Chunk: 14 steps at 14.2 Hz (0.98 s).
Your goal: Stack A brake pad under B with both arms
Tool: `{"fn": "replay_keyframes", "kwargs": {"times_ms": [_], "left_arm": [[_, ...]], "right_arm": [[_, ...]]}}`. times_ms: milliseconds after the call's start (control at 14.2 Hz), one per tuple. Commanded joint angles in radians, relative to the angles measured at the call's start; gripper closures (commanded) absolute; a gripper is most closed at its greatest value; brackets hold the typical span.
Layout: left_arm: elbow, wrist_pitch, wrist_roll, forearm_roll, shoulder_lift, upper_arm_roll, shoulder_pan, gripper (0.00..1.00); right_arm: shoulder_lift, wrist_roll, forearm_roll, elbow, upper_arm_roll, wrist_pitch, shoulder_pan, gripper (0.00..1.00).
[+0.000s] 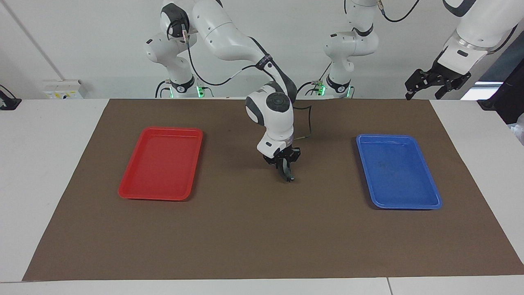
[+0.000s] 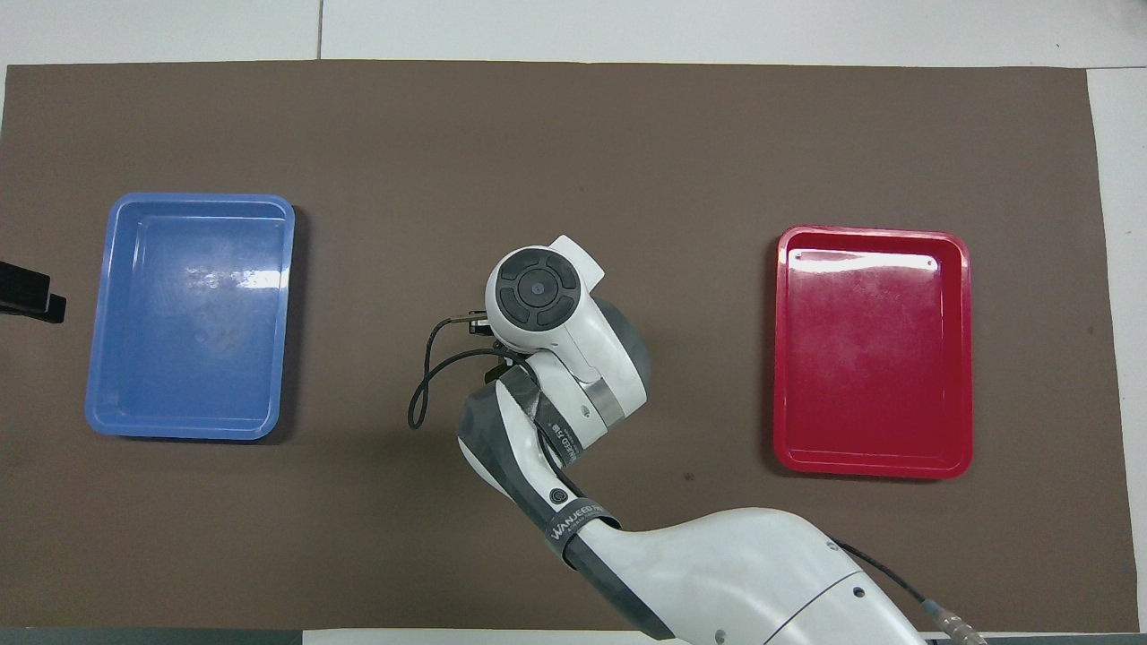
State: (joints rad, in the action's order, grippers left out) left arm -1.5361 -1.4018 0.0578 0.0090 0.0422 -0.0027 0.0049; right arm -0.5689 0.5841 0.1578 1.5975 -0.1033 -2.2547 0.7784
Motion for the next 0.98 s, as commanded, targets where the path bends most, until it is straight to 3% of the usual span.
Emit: {"fn": "replay_keyframes", "kwargs": {"times_ms": [0,351,912], "left_arm": [[-0.042,-0.022,-0.036,0.008,0.024,-0.01,0.01,0.01],[-0.041,-0.017,-0.032,0.008,0.024,-0.01,0.012,0.01],[-0.041,-0.016,-0.032,0.008,0.024,-0.01,0.012,0.01]], "right_arm": [[0.04,-0.024,0.025,0.064,0.005,-0.029,-0.001,0.99],[0.05,-0.023,0.025,0.093,0.008,-0.04,0.002,0.98],[0.054,-0.015,0.025,0.099,0.01,-0.039,0.016,0.83]]}}
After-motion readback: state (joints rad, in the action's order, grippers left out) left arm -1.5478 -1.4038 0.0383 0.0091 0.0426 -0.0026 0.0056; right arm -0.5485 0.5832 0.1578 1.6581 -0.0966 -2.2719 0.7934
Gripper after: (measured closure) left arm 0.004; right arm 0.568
